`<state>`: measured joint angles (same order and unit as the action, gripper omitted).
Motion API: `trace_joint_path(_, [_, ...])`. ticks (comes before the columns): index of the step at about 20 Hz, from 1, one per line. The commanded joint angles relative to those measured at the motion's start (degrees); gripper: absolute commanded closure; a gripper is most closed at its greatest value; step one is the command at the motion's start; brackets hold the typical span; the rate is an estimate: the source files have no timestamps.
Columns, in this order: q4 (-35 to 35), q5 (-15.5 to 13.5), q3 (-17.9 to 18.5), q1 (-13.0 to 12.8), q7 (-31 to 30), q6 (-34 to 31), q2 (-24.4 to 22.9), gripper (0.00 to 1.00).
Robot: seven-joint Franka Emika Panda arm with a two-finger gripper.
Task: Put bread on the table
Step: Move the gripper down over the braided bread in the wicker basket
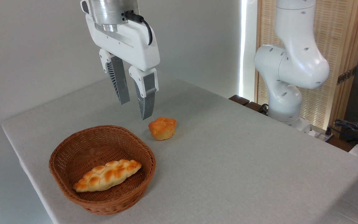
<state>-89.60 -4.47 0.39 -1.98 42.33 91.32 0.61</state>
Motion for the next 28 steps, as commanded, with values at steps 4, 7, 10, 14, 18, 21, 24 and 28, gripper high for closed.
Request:
trace_joint_path(4, [1.36,-0.37,0.58,-0.31,0.30,-0.62,0.62,0.00])
trace_joint_path(7, [1.36,-0.28,0.58,-0.31,0.30,-0.62,0.62,0.00])
trace_joint_path(10, [1.27,-0.28,0.58,-0.31,0.39,-0.36,0.71,0.00])
trace_joint_path(14, [1.36,-0.37,-0.12,-0.40,-0.31,3.85,3.60,0.00])
trace_joint_path(18, [0.49,0.08,-2.93,-0.40,-2.24,6.13,6.51,0.00])
trace_joint_path(21, [-1.01,0.07,-4.78,-0.40,-7.33,10.61,7.73,0.00])
trace_joint_path(24, [-7.14,-0.10,-6.36,-0.31,-9.80,20.26,8.00,0.00])
trace_joint_path(28, [-14.80,0.60,-7.95,-0.31,-11.39,31.27,8.52,0.00])
